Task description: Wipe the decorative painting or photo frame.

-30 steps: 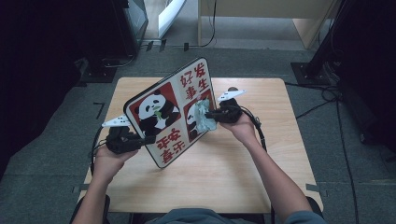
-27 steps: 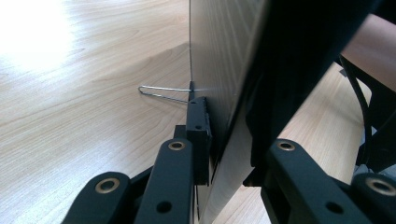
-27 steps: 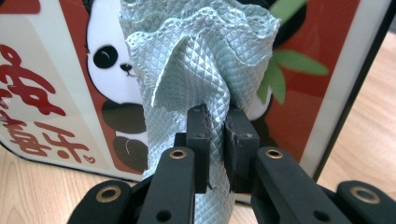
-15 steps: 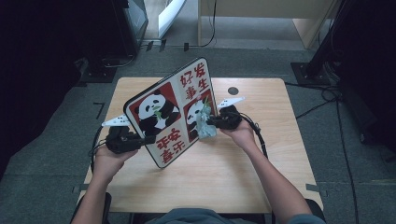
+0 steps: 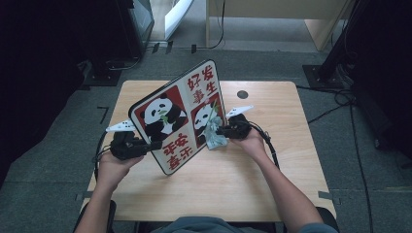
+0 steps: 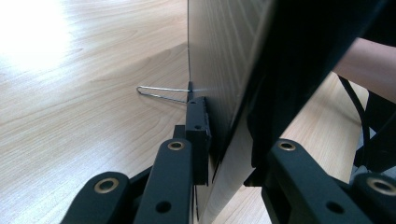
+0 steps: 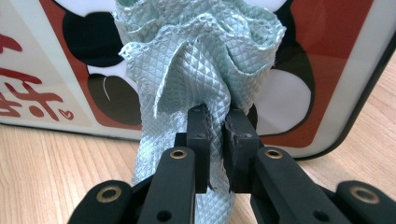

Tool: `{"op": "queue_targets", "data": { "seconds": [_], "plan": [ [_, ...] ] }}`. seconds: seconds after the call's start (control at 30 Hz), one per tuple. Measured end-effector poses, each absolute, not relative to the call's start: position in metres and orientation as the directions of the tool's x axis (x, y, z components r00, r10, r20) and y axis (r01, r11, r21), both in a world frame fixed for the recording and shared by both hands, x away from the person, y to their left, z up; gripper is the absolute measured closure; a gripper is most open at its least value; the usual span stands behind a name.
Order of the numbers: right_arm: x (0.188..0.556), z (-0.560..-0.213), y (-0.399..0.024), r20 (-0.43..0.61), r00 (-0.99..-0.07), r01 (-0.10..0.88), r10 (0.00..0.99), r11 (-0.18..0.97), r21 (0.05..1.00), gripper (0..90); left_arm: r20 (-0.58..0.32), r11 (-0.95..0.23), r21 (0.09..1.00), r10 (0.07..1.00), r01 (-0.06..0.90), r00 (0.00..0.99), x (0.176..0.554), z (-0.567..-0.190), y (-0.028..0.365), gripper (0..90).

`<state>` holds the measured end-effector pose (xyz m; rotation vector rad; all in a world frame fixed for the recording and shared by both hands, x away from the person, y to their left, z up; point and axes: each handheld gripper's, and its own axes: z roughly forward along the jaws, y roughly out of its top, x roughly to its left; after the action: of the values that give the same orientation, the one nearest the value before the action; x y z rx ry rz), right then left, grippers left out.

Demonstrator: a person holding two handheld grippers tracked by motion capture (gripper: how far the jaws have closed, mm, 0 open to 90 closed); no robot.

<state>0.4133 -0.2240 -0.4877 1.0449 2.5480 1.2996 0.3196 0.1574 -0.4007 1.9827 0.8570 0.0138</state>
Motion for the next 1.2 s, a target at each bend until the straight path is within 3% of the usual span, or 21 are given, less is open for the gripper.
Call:
{"op": "queue_targets", "data": {
  "seconds": [0.27,1.2],
  "plan": [
    [0.416,-0.482,-0.226,0.250,-0.753,0.565,0.609,0.403,0.720,83.1,-0.316,-0.309,0.768,0.578,0.560,0.752,0.320,-0.401,0.157,79.0],
    [0.411,-0.386,-0.215,0.177,-0.806,0.438,0.565,0.368,0.820,83.9,-0.307,-0.294,0.781,0.587,0.551,0.749,0.319,-0.402,0.158,79.6]
  ]
}}
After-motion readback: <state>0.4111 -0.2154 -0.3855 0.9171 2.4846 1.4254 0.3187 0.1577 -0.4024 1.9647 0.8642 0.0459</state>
